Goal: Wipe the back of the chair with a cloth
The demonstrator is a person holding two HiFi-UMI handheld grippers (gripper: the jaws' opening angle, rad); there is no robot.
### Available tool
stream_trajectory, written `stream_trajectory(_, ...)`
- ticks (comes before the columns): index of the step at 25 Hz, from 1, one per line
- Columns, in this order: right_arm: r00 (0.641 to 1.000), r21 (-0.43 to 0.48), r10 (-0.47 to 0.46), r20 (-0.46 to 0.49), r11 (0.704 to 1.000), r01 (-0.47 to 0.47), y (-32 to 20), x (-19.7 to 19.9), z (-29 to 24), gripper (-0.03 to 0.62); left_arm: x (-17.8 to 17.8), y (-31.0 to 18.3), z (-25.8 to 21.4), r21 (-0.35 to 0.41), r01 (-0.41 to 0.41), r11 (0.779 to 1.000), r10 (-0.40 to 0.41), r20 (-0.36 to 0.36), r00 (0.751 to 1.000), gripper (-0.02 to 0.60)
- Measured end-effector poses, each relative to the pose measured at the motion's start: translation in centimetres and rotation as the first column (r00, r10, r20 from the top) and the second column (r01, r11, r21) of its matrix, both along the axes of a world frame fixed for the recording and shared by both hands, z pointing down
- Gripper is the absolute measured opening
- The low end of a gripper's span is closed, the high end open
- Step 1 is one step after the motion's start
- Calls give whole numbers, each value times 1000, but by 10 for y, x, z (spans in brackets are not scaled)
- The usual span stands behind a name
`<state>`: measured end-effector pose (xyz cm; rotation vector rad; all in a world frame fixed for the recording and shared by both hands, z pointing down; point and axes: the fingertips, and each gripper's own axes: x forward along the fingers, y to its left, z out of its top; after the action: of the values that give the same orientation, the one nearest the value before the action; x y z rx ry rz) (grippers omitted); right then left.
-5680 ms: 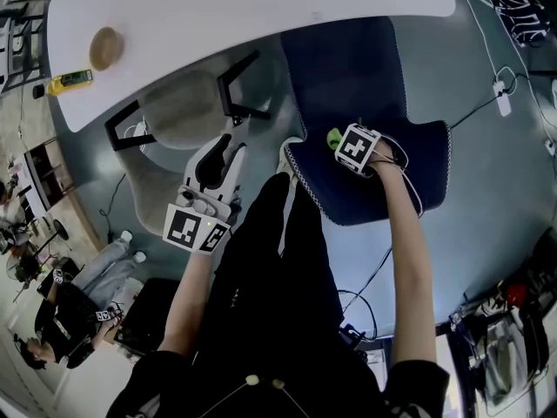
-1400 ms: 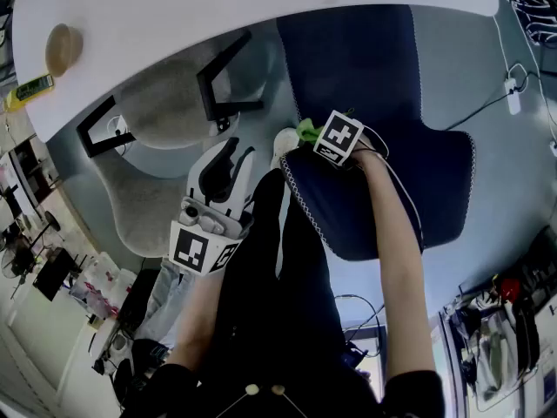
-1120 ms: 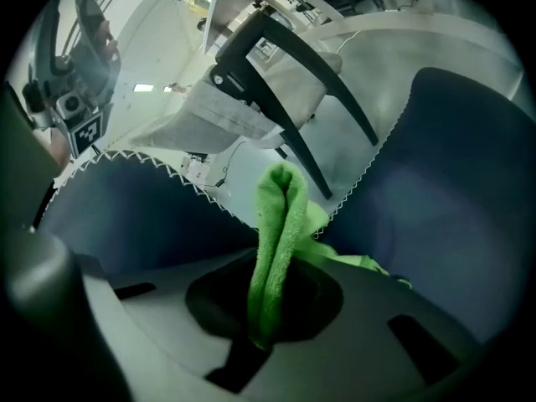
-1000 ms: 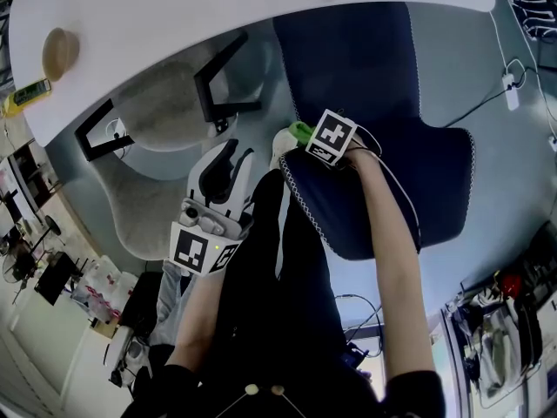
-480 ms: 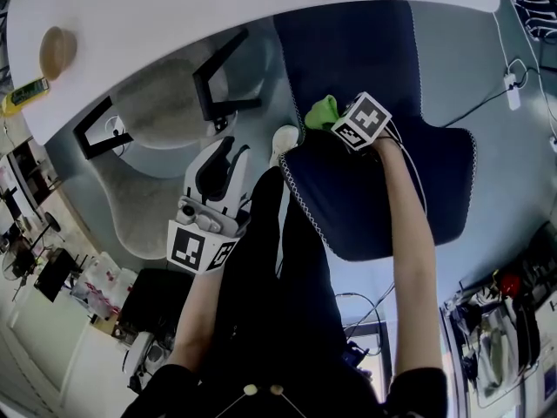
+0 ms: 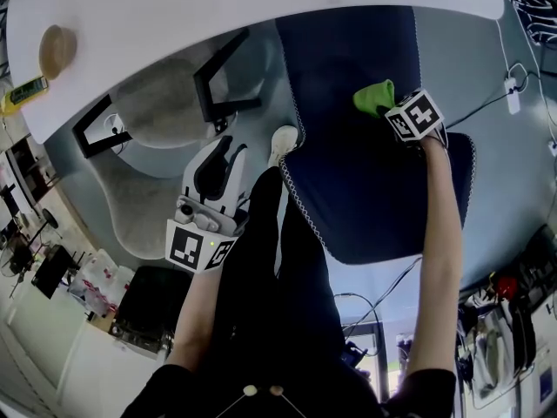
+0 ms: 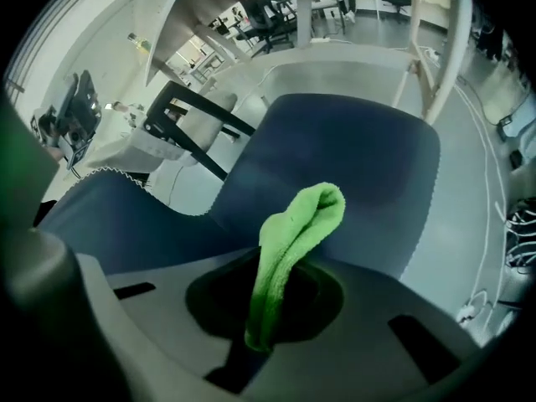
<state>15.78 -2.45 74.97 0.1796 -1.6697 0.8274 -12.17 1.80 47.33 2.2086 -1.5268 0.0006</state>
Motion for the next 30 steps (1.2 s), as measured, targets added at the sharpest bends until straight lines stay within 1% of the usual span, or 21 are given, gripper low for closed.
stream_trajectory(2, 998, 31, -12, -53, 999, 14, -9, 20, -1, 18, 0, 0, 1, -3, 2, 1000, -2, 2, 1000, 92)
stream_trajectory(5, 983, 51, -84, -161, 994, 93, -15, 55, 1, 18, 1, -1, 1, -4, 0, 1000, 0, 3, 1000, 92)
stream_trajectory(8, 956, 25, -160, -246, 985, 171, -13, 85, 8, 18, 2, 0, 5, -14, -4, 1000, 4, 7, 1000, 92)
stream_trajectory(11, 929, -7, -221, -296, 973, 229, -9, 105, 24, 18, 1, 1, 17, -30, -2, 1000, 2, 9, 1000, 92)
stream_trajectory(13, 898, -31, -269, -349, 961, 275, -4, 115, 35, 18, 1, 3, 25, -43, -1, 999, 1, 9, 1000, 92)
stream_trajectory(15, 860, -20, -338, -383, 934, 358, -4, 115, 47, 18, 1, 6, 30, -54, 1, 999, 0, 10, 1000, 92)
stream_trajectory(17, 826, -5, -413, -384, 895, 446, -6, 108, 59, 18, 0, 8, 33, -60, 6, 998, -5, 11, 1000, 92)
stream_trajectory(19, 794, -17, -469, -387, 865, 502, -3, 107, 67, 18, -2, 9, 35, -62, 14, 998, -13, 10, 1000, 92)
stream_trajectory(20, 786, -26, -482, -388, 858, 513, -2, 108, 69, 18, -3, 10, 36, -63, 18, 998, -17, 9, 1000, 92)
stream_trajectory(22, 787, -46, -491, -374, 857, 513, 2, 109, 69, 18, -6, 11, 39, -66, 26, 997, -26, 4, 1000, 92)
stream_trajectory(23, 789, -66, -501, -357, 856, 513, 7, 108, 69, 18, -7, 12, 40, -68, 32, 997, -32, 1, 999, 92)
stream_trajectory(24, 785, -94, -521, -336, 847, 522, 14, 108, 69, 18, -8, 13, 41, -71, 38, 997, -38, -3, 999, 92)
stream_trajectory(26, 755, -148, -580, -306, 812, 564, 29, 106, 70, 18, -8, 16, 42, -76, 48, 996, -49, -13, 999, 92)
stream_trajectory(28, 719, -176, -625, -303, 779, 602, 39, 102, 71, 18, -8, 18, 42, -82, 50, 995, -52, -16, 999, 92)
stream_trajectory(30, 671, -192, -674, -308, 735, 650, 44, 98, 72, 18, -9, 18, 42, -84, 49, 995, -50, -15, 999, 92)
